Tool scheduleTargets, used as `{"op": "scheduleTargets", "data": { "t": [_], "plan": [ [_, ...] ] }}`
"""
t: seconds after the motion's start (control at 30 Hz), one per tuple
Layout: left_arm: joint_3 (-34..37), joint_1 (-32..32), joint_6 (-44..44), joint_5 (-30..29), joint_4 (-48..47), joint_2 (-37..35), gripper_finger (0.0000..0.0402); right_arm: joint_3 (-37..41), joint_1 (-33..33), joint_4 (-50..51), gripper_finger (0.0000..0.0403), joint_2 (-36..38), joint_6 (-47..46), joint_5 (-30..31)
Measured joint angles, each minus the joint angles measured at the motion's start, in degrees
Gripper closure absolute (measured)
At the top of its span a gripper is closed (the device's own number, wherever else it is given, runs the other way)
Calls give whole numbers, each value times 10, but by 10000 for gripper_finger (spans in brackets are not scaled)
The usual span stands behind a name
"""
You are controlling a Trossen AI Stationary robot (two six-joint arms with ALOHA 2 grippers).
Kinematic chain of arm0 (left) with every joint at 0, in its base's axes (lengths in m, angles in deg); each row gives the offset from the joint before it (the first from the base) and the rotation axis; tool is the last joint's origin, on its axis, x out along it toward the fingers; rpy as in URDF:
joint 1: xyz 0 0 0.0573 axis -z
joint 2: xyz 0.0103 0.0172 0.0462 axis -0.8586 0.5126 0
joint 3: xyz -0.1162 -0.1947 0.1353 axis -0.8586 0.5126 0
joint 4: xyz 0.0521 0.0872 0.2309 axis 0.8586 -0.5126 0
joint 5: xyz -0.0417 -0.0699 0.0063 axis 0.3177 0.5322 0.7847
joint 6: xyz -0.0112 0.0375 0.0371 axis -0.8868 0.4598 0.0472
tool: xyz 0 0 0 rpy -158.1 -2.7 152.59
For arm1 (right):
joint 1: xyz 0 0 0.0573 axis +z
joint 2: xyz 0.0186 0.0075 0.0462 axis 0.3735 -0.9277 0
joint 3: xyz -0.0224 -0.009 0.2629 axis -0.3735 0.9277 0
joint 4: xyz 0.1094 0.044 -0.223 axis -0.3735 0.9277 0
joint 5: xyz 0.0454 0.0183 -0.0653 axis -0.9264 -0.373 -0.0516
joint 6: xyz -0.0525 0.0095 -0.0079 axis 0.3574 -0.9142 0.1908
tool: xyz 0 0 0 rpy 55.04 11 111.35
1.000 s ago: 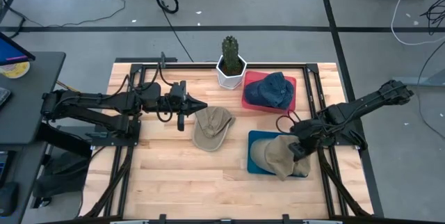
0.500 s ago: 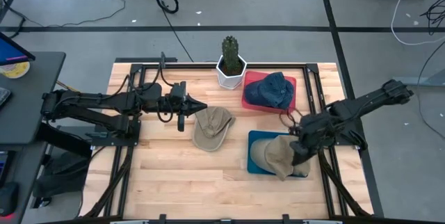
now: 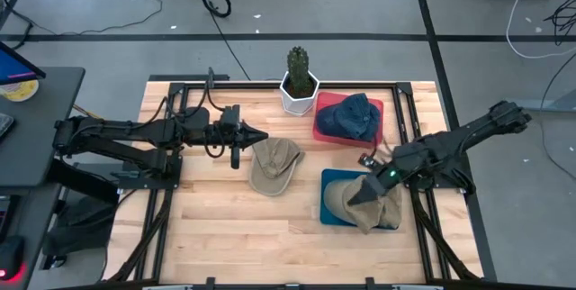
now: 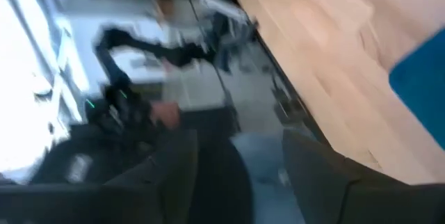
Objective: Pick & Place hat
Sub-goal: Put the bottom brown cap into the blue bin
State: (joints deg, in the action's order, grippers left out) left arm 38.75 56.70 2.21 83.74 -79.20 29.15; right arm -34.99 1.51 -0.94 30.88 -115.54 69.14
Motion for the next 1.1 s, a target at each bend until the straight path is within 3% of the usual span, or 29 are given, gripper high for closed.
{"op": "scheduleTargets", "data": {
  "t": [0.2, 0.53, 0.73, 1.1],
  "plan": [
    [0, 0, -3, -7, -5, 0, 392, 0, 13, -1, 243, -73, 38, -37],
    [0, 0, -3, -7, -10, 0, 392, 0, 21, 10, 394, -132, 67, -51],
    [0, 0, -3, -7, -11, 0, 392, 0, 26, 56, 397, -144, 61, -64],
    [0, 0, 0, -22, -23, 0, 392, 0, 63, 237, 401, -144, 63, -65]
  ]
}}
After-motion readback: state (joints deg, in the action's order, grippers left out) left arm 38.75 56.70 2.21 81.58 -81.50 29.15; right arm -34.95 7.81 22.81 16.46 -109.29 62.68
